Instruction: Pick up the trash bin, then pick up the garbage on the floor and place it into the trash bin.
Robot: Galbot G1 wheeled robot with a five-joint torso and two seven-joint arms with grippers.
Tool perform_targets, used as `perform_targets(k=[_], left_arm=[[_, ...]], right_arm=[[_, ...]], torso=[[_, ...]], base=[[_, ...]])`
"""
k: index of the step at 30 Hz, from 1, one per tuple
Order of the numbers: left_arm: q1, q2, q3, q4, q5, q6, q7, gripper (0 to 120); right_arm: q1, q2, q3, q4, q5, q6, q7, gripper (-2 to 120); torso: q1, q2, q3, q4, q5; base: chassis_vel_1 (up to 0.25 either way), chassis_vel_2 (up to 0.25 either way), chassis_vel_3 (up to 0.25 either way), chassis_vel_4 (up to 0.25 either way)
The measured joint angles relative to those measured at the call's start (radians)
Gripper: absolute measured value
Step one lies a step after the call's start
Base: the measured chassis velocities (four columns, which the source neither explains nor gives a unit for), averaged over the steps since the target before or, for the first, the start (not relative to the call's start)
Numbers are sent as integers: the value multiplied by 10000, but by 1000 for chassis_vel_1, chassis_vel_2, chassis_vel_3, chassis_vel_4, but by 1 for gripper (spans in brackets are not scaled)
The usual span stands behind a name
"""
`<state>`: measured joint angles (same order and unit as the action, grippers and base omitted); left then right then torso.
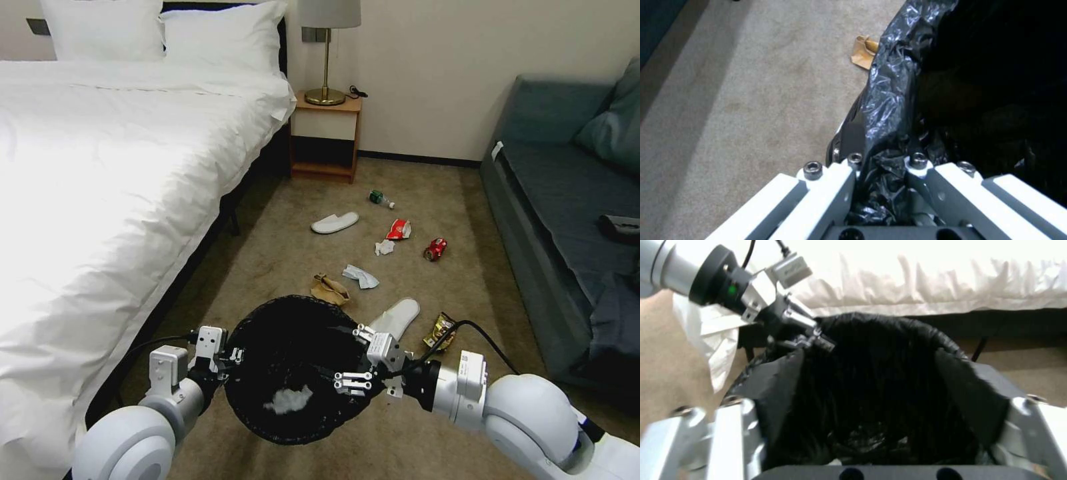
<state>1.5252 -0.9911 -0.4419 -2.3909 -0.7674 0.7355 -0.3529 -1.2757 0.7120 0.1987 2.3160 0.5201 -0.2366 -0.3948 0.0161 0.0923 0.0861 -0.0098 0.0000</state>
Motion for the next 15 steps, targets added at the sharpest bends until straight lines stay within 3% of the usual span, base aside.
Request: perform_targets(k=[5,8,11,15], left_arm=[[40,-5,-38,-18,-2,0,4,2],[101,-5,-116,-54,-4,0,12,2],[314,-6,-355,-167,12,0,71,2],[483,-36,-566,-242,35,0,122,2]], right_arm=[[-2,12,445,169,245,1,118,98],[22,58,826,275,517,1,329,99],[173,222,1469,392,1532,100,1589,100],[185,438,1748,235,1841,242,2390,100]], torso=[[0,0,0,0,0],[0,0,0,0,0],[0,0,0,1,-1],[0,0,0,0,-1]], base=[[0,0,0,0],[0,0,0,0],[0,0,0,0],[0,0,0,0]])
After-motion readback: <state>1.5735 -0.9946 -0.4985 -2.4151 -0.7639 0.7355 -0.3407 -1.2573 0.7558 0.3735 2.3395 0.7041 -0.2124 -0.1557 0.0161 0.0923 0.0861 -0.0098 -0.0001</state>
